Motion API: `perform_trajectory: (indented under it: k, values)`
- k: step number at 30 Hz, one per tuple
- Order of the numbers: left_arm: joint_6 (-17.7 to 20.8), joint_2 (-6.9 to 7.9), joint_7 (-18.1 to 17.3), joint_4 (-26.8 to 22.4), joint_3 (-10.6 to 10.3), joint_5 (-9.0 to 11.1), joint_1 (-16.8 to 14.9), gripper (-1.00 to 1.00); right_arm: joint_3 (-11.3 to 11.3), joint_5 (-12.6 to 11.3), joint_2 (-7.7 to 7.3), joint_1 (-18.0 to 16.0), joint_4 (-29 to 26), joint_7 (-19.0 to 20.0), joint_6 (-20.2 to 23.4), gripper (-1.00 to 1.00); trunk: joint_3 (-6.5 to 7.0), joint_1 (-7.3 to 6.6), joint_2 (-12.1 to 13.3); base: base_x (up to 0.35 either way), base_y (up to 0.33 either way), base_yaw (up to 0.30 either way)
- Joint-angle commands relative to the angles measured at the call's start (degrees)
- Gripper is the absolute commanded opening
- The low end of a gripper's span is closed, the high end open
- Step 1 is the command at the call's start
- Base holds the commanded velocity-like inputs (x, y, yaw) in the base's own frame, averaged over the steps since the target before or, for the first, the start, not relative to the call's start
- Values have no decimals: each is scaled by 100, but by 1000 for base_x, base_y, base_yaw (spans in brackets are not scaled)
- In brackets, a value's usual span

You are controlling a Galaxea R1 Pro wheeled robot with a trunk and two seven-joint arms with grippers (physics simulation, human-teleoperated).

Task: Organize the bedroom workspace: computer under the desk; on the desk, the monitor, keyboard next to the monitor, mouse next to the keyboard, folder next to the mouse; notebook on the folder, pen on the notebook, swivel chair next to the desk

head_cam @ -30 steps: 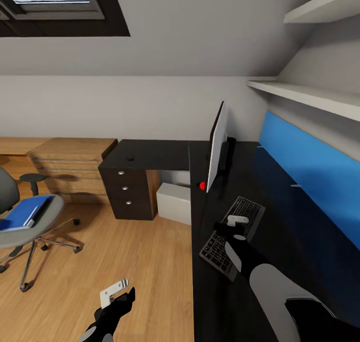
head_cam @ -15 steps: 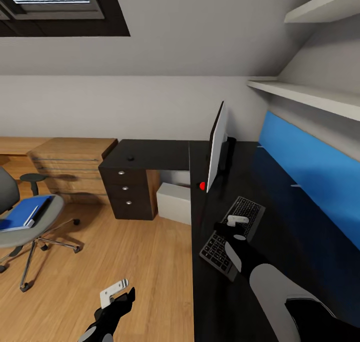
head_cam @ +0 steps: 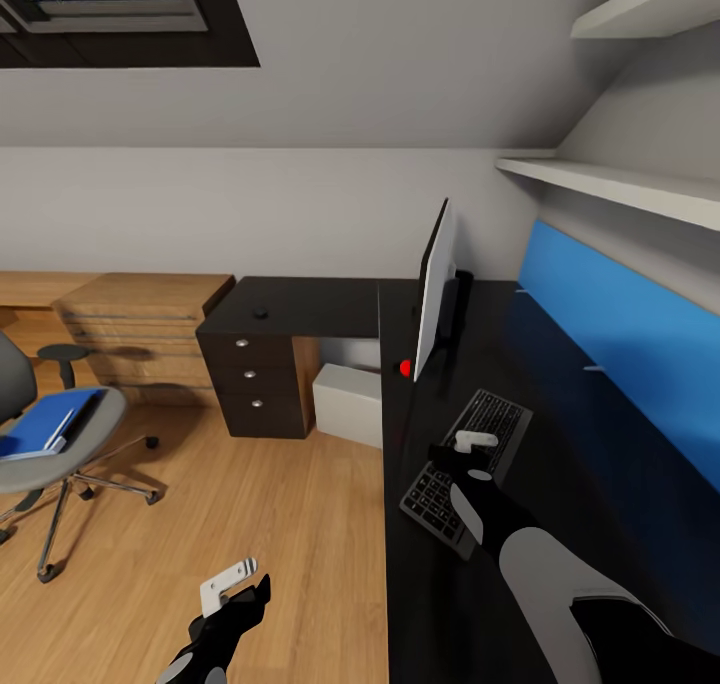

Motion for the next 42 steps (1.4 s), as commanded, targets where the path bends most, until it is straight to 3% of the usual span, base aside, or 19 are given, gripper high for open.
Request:
perform_trajectory:
  k: [1, 34, 42]
  values:
    - [24, -3, 24, -8, 4, 55, -2, 100, -7, -27, 2, -3, 1, -12, -5, 100, -24, 23, -46, 0, 0, 0]
    - [24, -3, 25, -3, -27, 55, -2, 100, -10, -19, 3, -4, 29, -12, -5, 100, -599, 726, -1329, 0, 0, 0]
    - [24, -1, 19, -1, -31, 55, -2, 100, -1, -19, 10, -4, 29, -12, -5, 100, -599, 726, -1329, 0, 0, 0]
